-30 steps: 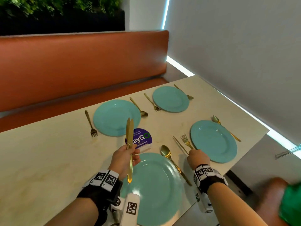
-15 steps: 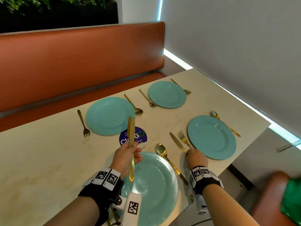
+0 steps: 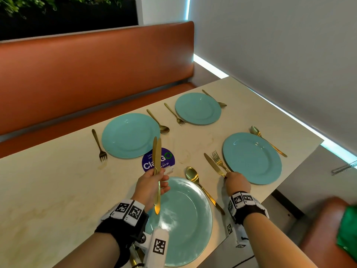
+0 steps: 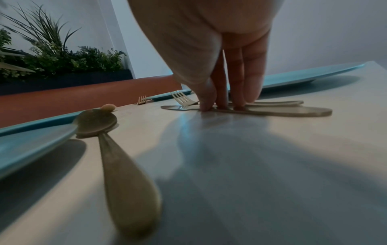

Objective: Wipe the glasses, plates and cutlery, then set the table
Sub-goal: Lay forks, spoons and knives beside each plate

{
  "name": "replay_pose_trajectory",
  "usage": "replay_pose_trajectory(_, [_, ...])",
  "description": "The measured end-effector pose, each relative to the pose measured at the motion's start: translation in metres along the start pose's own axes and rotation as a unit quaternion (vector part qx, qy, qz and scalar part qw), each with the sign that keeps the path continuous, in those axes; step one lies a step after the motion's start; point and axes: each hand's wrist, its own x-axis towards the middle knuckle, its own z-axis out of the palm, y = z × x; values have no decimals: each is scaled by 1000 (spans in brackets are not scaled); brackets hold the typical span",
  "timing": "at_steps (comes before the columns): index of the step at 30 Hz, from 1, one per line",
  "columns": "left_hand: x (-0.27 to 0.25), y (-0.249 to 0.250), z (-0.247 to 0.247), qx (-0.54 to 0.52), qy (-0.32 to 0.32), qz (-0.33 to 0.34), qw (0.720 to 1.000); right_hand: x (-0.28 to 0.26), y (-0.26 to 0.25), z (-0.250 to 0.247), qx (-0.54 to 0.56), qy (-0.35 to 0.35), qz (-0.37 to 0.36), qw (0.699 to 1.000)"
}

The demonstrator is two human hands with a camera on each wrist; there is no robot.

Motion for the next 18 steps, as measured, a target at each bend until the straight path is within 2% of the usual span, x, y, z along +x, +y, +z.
replay_pose_trajectory(14, [-8,7,8,-20,-19,-27,999,-7,-9,-11,11,28,-20,999])
replay_pose_trajectory(16, [-11,11,9,-15,-27,-31,999,-12,-24,-21,41,47,-63,996])
replay_pose_trajectory(18, [-15,16,8,-7,-36,-37,999,-20,-47,-32,72,69,-149,984])
